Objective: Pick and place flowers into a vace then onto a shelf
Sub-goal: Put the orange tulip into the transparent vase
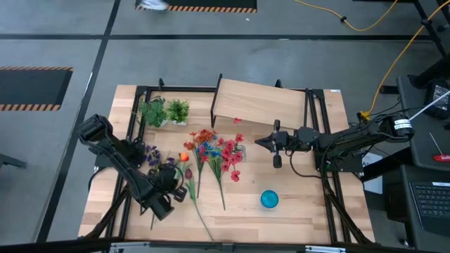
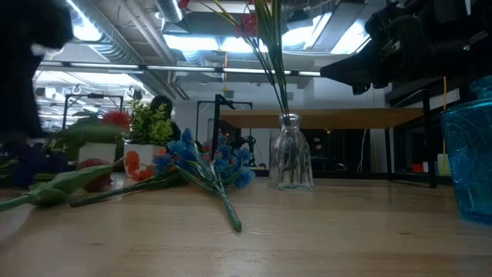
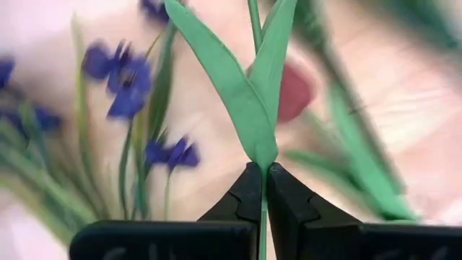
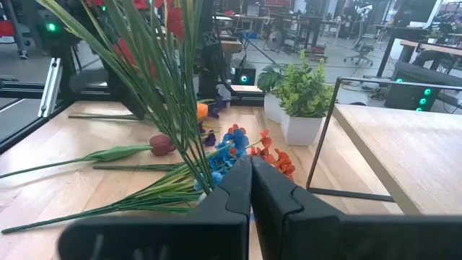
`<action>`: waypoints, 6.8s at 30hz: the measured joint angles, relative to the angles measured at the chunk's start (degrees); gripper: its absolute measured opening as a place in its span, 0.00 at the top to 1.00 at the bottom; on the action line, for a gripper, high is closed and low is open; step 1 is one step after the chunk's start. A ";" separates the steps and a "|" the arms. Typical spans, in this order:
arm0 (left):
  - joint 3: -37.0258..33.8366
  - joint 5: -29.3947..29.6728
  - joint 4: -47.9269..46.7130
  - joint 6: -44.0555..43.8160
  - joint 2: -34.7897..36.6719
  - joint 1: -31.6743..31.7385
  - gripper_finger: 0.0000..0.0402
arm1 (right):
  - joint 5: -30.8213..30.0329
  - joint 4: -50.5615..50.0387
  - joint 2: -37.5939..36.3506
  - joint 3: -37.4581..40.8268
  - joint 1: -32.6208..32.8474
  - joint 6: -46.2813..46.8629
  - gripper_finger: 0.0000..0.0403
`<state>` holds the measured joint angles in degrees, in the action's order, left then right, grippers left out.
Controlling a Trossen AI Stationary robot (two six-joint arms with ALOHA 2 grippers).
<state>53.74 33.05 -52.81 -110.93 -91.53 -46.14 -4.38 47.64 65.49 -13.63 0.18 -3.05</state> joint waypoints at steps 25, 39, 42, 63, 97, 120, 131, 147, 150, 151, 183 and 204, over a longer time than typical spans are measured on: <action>0.11 19.26 28.29 41.01 4.54 -6.86 0.99 | 8.02 0.11 0.00 0.00 0.39 2.86 0.97; 0.11 11.86 53.50 73.10 1.14 1.99 0.99 | 9.16 4.60 -0.02 0.00 7.40 1.26 0.97; 0.11 8.82 58.42 81.27 1.14 4.63 0.99 | 9.16 4.96 -0.02 0.01 9.14 0.66 0.97; 0.11 -11.07 75.21 107.36 1.16 22.14 0.99 | 9.14 10.03 0.05 -1.49 16.26 -3.28 0.72; 0.11 -16.34 81.06 115.91 -2.27 25.87 0.99 | 14.38 9.04 24.46 -21.98 16.22 -3.39 0.70; 0.13 -12.74 81.87 117.37 -1.96 22.27 0.77 | 14.99 2.09 20.87 -21.85 16.26 -4.56 0.98; 0.13 -7.03 75.92 111.96 0.74 16.43 0.65 | 14.63 -8.05 12.35 -21.85 16.18 -4.02 0.99; 0.13 -0.11 54.24 100.48 1.45 12.38 0.79 | 5.32 -30.67 -6.01 -21.85 11.72 1.25 0.99; 0.15 0.65 50.44 96.61 2.09 13.11 0.84 | 5.39 -33.51 -9.08 -21.85 10.46 2.35 0.99; 0.13 0.58 48.39 95.34 2.34 13.35 0.86 | 5.49 -33.98 -9.99 -21.85 10.03 2.65 0.99; 0.11 3.64 33.39 86.84 7.06 14.37 0.99 | 5.51 -50.09 -12.28 -30.68 0.02 0.27 0.99; 0.11 4.93 33.31 86.62 7.00 14.37 0.99 | 5.51 -45.59 0.75 -30.66 0.02 0.00 0.97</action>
<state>53.84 37.98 -19.50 -24.31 -84.53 -31.77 1.13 2.05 66.25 -44.29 0.21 -3.05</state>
